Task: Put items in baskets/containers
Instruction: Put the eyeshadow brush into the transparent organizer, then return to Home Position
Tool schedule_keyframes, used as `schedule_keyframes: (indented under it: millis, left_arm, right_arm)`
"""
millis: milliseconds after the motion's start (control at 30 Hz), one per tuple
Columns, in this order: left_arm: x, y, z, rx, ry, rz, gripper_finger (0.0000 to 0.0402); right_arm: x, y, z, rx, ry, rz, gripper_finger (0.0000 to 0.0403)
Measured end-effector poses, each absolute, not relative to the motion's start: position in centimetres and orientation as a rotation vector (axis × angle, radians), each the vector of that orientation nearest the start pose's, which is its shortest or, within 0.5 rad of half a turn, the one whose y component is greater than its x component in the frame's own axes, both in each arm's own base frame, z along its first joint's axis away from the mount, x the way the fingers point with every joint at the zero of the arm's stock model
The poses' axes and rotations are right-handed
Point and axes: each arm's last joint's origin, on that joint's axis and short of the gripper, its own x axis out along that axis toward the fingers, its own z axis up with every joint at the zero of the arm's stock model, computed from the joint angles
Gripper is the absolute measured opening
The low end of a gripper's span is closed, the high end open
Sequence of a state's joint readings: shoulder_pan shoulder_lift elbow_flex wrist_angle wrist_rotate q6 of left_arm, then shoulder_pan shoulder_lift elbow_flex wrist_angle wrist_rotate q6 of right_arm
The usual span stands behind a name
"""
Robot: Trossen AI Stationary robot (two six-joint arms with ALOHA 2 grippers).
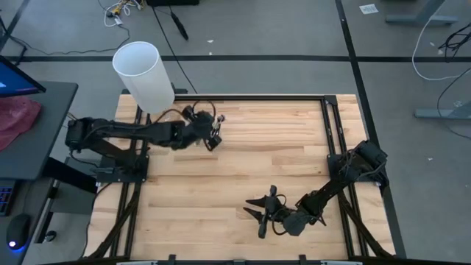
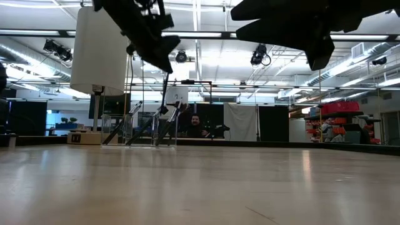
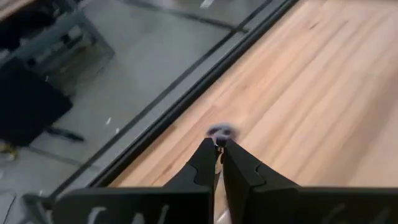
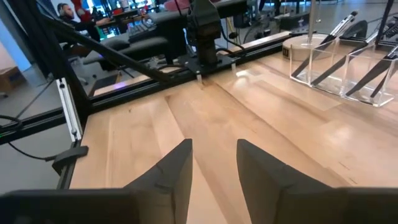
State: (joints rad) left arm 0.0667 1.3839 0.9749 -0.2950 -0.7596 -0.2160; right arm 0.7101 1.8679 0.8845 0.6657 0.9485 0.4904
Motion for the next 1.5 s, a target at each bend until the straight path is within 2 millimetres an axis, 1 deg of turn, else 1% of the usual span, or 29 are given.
schedule_keyframes:
  millis: [100,200,400,533,667,933,1000,1067,1167,1267,1367,1433,1500]
  left_arm:
    - [28.4,5.3,25.5,0.013,0.627,0.849,0.0014]
    - [28.3,6.1,24.8,-0.042,0.616,0.803,0.0014]
    - [28.1,6.5,23.8,-0.086,0.614,0.756,0.0014]
    - [28.1,6.5,23.7,-0.104,0.617,0.756,0.0024]
    - [28.1,6.5,23.7,-0.11,0.618,0.749,0.0056]
    - [28.1,6.5,23.7,-0.11,0.619,0.748,0.0147]
    - [28.1,6.5,23.8,-0.11,0.618,0.748,0.0164]
    - [27.9,6.3,24.3,-0.111,0.62,0.741,0.0175]
    - [27.7,5.7,26.1,-0.119,0.597,0.7,0.018]
    - [27.5,4.4,28.3,-0.121,0.585,0.637,0.0176]
    - [26.8,2.3,30.7,-0.111,0.548,0.561,0.0165]
    - [26.3,0.4,31.7,-0.106,0.527,0.497,0.0156]
    - [25.6,-1.6,31.9,-0.104,0.521,0.428,0.0146]
  right_arm:
    - [29.1,21.9,15.9,0.25,0.152,-0.282,0.0125]
    - [29.0,22.1,15.9,0.25,0.152,-0.275,0.0125]
    - [28.9,22.1,15.9,0.25,0.153,-0.273,0.0125]
    - [28.9,22.1,15.9,0.25,0.153,-0.273,0.0125]
    - [28.9,22.1,15.9,0.25,0.153,-0.273,0.0125]
    - [28.9,22.1,15.9,0.253,0.152,-0.274,0.0125]
    - [28.9,22.1,15.9,0.253,0.152,-0.274,0.0125]
    - [28.9,22.1,15.9,0.253,0.152,-0.274,0.0125]
    - [28.9,22.1,15.9,0.253,0.152,-0.274,0.0125]
    - [28.9,22.1,15.9,0.252,0.153,-0.274,0.0125]
    - [28.9,22.1,15.8,0.247,0.157,-0.275,0.0125]
    - [28.9,22.1,15.7,0.249,0.161,-0.277,0.0125]
    - [28.9,22.1,15.7,0.251,0.164,-0.278,0.0125]
